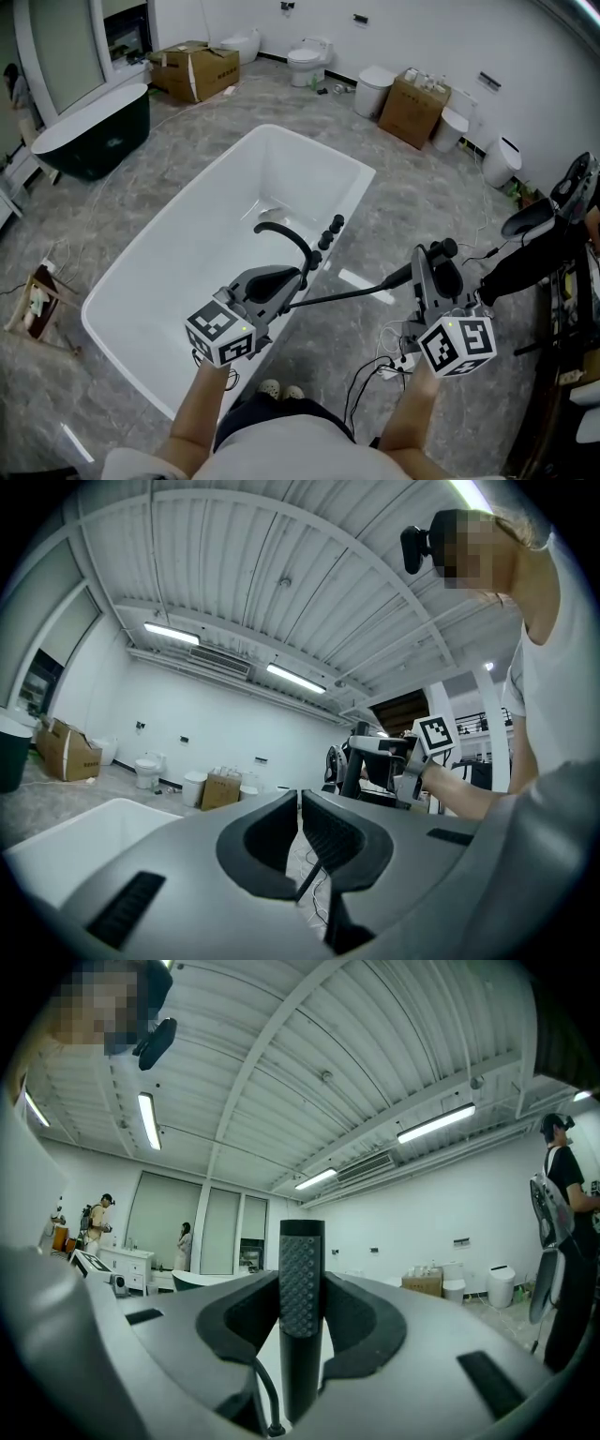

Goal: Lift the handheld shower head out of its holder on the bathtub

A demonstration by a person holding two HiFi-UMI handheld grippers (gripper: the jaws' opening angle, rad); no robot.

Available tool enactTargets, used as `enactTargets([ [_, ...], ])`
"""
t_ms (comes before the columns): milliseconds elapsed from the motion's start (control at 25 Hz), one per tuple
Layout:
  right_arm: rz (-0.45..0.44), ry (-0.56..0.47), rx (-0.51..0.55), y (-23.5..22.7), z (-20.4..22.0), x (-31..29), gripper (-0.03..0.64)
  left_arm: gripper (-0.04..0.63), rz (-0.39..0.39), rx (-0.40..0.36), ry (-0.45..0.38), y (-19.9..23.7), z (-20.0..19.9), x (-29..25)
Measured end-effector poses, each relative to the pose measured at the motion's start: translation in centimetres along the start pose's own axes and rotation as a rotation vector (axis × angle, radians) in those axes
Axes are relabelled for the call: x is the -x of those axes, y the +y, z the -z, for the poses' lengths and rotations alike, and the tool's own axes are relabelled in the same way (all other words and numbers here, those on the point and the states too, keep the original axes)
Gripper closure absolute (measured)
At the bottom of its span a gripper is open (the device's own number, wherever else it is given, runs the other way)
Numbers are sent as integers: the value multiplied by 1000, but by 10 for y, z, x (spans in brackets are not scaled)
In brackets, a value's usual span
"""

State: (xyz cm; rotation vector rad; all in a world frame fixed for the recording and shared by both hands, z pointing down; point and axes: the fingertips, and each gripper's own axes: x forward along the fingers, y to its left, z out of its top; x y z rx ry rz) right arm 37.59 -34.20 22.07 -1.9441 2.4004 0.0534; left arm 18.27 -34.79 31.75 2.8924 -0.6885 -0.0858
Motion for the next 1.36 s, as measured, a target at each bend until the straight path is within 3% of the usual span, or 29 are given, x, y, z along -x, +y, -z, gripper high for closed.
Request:
enactTargets([
  [880, -9, -1, 26, 9, 2, -13, 474, 583, -73, 18, -2, 17, 3, 21],
  [1360, -1, -9, 21, 8, 0, -13, 474, 583, -73, 6, 10, 19, 5, 18],
])
